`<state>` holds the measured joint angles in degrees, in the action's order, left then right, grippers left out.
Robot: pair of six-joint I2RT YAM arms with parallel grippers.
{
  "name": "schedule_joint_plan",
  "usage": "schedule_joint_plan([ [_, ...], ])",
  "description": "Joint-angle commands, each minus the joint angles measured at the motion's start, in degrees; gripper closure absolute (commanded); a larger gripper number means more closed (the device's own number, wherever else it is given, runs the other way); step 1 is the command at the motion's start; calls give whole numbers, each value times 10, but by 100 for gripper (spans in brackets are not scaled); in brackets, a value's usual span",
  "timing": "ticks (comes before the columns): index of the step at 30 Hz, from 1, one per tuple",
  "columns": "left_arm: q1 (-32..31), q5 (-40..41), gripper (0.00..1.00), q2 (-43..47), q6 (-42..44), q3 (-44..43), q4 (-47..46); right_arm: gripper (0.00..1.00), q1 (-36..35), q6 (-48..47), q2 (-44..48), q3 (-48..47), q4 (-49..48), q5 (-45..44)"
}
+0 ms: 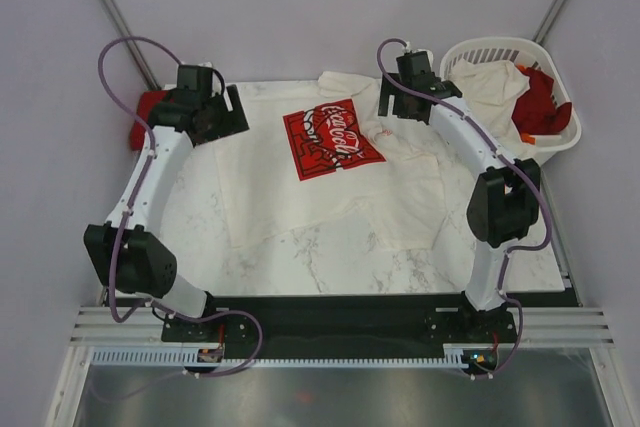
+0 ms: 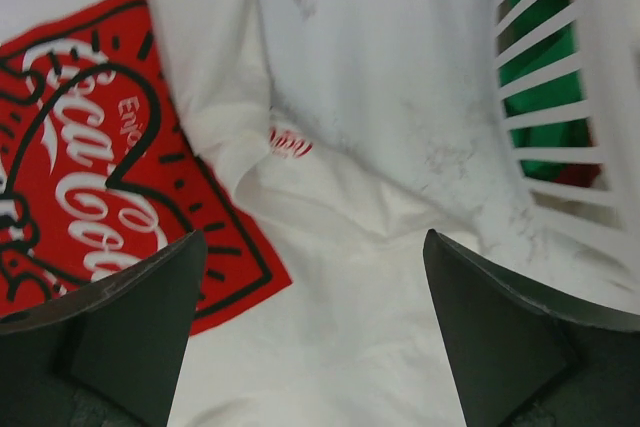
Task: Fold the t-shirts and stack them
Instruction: Flatten the tshirt out
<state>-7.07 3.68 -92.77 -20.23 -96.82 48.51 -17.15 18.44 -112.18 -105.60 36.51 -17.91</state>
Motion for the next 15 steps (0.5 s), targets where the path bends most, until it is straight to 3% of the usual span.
schedule_joint_plan([
  [1,16,2,14,43,-59,194,-9,2,-3,23,28,52,-53,119],
  [2,15,2,14,55,-59,232,-9,2,-3,22,21,49,-56,149],
  [3,14,-81,12,62,-107,299,-97,2,-4,20,5,43,-54,155],
  [5,12,-102,9,65,-123,341,-140,2,-3,22,-15,16,-56,165],
  [15,7,-38,9,19,-181,421,-192,9,2,21,-173,-108,-36,177],
])
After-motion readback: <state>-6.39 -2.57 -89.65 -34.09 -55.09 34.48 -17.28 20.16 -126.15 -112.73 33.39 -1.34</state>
